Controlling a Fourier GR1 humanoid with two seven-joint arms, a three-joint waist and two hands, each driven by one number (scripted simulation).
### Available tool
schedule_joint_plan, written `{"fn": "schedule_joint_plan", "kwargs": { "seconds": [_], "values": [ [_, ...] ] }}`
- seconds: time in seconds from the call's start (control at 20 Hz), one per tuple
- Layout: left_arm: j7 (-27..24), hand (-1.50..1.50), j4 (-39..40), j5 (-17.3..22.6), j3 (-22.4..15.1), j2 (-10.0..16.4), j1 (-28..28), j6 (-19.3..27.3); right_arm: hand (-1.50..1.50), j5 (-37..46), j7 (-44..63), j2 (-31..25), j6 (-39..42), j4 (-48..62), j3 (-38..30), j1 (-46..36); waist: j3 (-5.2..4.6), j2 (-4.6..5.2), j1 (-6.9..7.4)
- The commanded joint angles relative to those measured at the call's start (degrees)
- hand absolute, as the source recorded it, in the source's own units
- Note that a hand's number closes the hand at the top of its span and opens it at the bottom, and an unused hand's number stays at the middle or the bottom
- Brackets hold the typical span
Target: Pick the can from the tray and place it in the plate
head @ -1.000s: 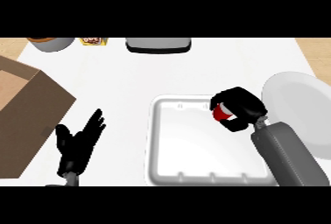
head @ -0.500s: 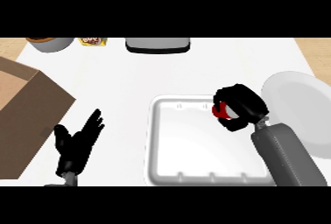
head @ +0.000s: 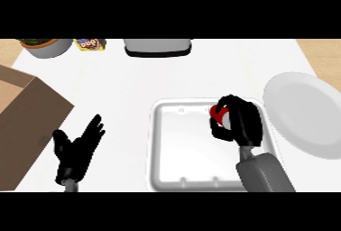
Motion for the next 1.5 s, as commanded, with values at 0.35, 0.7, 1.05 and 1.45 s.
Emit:
{"fn": "schedule_joint_plan", "kwargs": {
  "seconds": [0.35,0.7,1.05,1.45],
  "values": [
    [-0.7,0.0,0.1,0.2,0.5,0.4,-0.1,-1.0,1.5,12.1,34.2,1.6,-18.5,-22.9,11.2,9.1,0.02,0.5,0.5],
    [1.1,0.0,-1.8,-0.6,0.0,0.0,0.1,-0.4,1.5,2.3,25.1,-1.1,-31.0,-24.8,4.8,17.5,0.14,0.83,1.23],
    [1.1,0.0,-3.4,-2.3,-1.6,-1.8,0.8,1.0,1.5,-8.9,15.1,-11.7,-37.6,-11.5,-10.9,10.7,0.18,1.04,1.82],
    [1.1,0.0,0.1,-1.1,0.3,-0.9,-2.6,-1.4,1.5,-33.7,-4.1,-22.9,-37.7,6.6,-20.8,3.2,0.22,1.14,1.98]
  ]
}}
